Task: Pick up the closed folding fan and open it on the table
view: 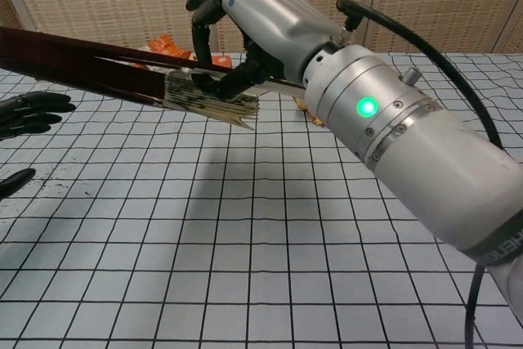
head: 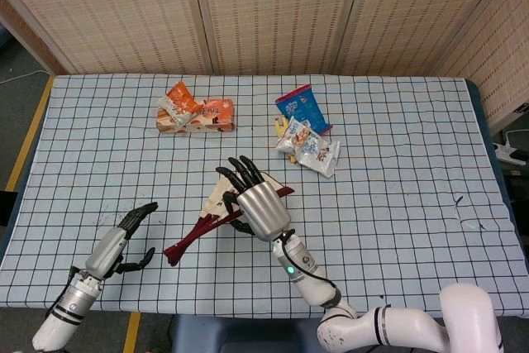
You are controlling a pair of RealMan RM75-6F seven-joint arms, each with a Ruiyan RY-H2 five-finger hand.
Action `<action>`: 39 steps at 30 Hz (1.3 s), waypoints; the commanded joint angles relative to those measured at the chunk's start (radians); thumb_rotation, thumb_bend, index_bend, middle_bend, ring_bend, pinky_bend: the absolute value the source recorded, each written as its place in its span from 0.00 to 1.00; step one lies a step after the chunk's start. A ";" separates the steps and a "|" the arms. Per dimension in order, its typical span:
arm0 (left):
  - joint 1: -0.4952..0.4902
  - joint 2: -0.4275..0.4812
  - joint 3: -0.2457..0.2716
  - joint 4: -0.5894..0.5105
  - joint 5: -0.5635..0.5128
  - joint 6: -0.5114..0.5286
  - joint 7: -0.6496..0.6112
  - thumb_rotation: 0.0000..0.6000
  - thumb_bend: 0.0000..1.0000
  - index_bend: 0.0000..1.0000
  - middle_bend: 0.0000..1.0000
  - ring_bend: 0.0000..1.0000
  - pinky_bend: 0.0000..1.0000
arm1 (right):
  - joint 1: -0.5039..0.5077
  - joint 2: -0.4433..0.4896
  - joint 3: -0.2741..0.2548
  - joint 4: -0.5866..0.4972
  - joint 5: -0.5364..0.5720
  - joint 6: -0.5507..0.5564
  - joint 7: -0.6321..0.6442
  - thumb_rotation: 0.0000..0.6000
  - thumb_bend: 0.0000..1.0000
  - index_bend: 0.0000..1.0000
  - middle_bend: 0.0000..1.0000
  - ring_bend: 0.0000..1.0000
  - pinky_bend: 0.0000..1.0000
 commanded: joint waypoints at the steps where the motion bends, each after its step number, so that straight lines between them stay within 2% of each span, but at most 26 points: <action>1: -0.048 -0.069 -0.065 -0.005 -0.073 -0.053 0.011 1.00 0.46 0.00 0.00 0.00 0.03 | 0.010 -0.014 0.007 -0.012 0.016 0.002 -0.022 1.00 0.71 0.78 0.14 0.00 0.00; 6: -0.088 -0.124 -0.092 -0.012 -0.106 -0.094 -0.043 1.00 0.46 0.00 0.00 0.00 0.03 | 0.026 -0.029 0.011 -0.002 0.041 -0.002 -0.050 1.00 0.71 0.78 0.14 0.00 0.00; 10: -0.095 -0.179 -0.095 -0.033 -0.093 -0.065 -0.117 1.00 0.45 0.01 0.00 0.00 0.03 | 0.035 -0.053 0.013 0.020 0.073 -0.008 -0.052 1.00 0.71 0.78 0.14 0.00 0.00; 11: -0.099 -0.187 -0.093 -0.033 -0.086 -0.064 -0.128 1.00 0.45 0.04 0.00 0.00 0.03 | 0.036 -0.057 0.015 0.022 0.079 -0.008 -0.050 1.00 0.71 0.78 0.14 0.00 0.00; 13: -0.103 -0.207 -0.090 -0.027 -0.076 -0.053 -0.139 1.00 0.44 0.15 0.00 0.00 0.03 | 0.039 -0.065 0.019 0.028 0.084 -0.002 -0.045 1.00 0.71 0.78 0.14 0.00 0.00; 15: -0.101 -0.229 -0.092 -0.024 -0.073 -0.034 -0.143 1.00 0.43 0.35 0.00 0.00 0.03 | 0.041 -0.067 0.020 0.031 0.084 0.002 -0.035 1.00 0.71 0.78 0.14 0.00 0.00; 18: -0.094 -0.263 -0.104 -0.014 -0.085 -0.003 -0.124 1.00 0.47 0.58 0.00 0.00 0.03 | 0.041 -0.061 0.017 0.032 0.081 0.007 -0.028 1.00 0.71 0.78 0.14 0.00 0.00; 21: -0.087 -0.285 -0.114 -0.007 -0.104 0.014 -0.108 1.00 0.56 0.74 0.02 0.00 0.03 | 0.038 -0.052 0.015 0.025 0.080 0.011 -0.021 1.00 0.71 0.78 0.14 0.00 0.00; 23: -0.081 -0.298 -0.122 0.000 -0.119 0.024 -0.087 1.00 0.61 0.80 0.06 0.00 0.03 | 0.036 -0.043 0.015 0.016 0.078 0.015 -0.016 1.00 0.71 0.78 0.14 0.00 0.00; 30: -0.072 -0.323 -0.139 0.021 -0.147 0.045 -0.026 1.00 0.63 0.82 0.14 0.00 0.04 | 0.028 -0.017 0.017 -0.015 0.070 0.030 -0.008 1.00 0.71 0.78 0.14 0.00 0.00; 34: -0.059 -0.354 -0.172 0.071 -0.180 0.087 0.061 1.00 0.63 0.83 0.16 0.00 0.05 | 0.012 0.046 0.016 -0.067 0.037 0.054 -0.010 1.00 0.71 0.78 0.14 0.00 0.00; 39: -0.044 -0.348 -0.209 0.079 -0.230 0.097 0.068 1.00 0.63 0.81 0.17 0.00 0.05 | -0.001 0.107 0.005 -0.080 -0.018 0.085 -0.026 1.00 0.71 0.78 0.14 0.00 0.00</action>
